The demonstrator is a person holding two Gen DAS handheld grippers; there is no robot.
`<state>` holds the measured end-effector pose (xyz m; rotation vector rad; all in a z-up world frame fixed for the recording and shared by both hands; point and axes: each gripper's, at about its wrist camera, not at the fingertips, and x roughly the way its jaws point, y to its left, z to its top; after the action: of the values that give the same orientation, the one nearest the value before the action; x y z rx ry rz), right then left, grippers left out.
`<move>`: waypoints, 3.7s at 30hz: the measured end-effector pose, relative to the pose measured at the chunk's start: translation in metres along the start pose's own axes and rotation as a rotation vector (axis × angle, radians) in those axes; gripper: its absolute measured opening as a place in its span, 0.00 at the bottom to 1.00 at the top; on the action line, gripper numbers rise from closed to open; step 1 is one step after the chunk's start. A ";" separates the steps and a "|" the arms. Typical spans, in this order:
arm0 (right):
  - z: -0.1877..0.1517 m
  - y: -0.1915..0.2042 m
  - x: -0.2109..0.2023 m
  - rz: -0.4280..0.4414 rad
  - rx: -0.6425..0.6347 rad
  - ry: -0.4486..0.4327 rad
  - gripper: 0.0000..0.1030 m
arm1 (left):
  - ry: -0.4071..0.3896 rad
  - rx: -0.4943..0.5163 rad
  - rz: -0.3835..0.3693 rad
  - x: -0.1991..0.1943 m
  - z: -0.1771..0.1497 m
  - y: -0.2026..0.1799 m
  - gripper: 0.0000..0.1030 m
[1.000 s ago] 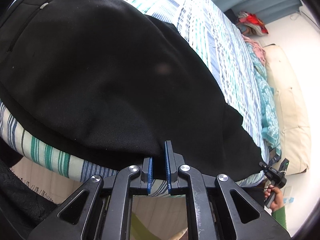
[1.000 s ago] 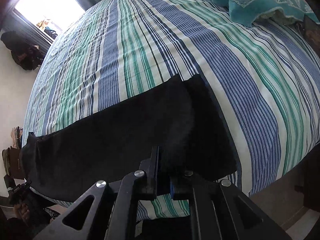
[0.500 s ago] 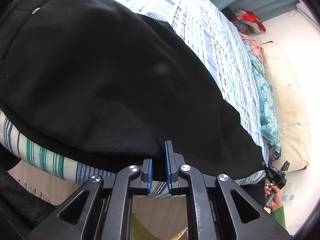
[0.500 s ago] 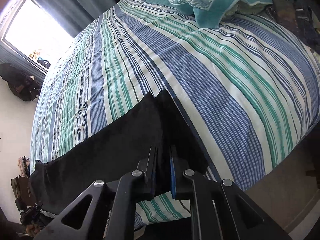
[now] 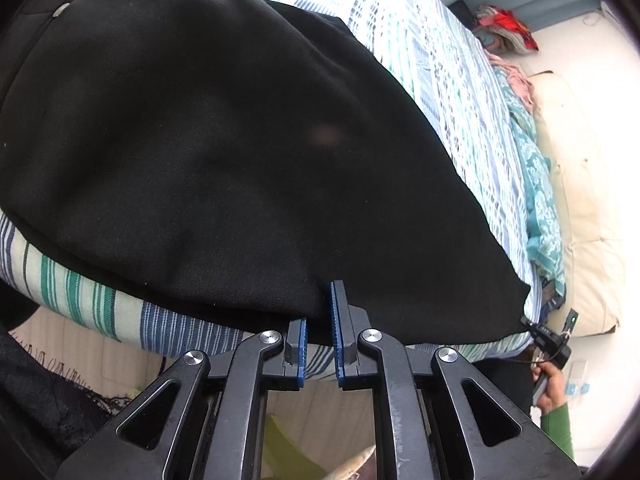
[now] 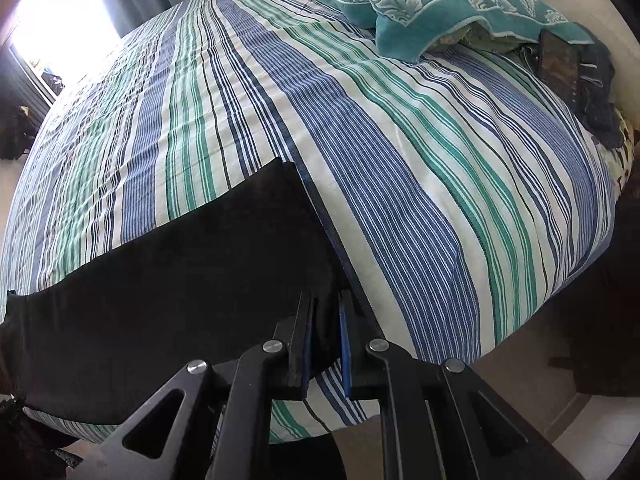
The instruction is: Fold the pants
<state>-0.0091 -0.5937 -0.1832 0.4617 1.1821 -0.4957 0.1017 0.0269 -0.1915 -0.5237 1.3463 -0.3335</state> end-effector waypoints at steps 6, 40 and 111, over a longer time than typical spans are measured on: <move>0.001 0.003 0.001 -0.027 -0.010 0.010 0.11 | 0.011 0.031 0.041 -0.004 -0.004 -0.004 0.06; -0.075 0.209 -0.023 0.197 -0.188 -0.258 0.88 | -0.353 0.123 0.480 -0.026 0.089 0.045 0.84; -0.053 0.171 -0.038 0.348 0.001 -0.316 0.98 | -0.436 0.315 0.510 -0.025 0.068 0.018 0.99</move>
<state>0.0403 -0.4211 -0.1500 0.5545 0.7768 -0.2550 0.1616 0.0661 -0.1714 0.0245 0.9346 -0.0028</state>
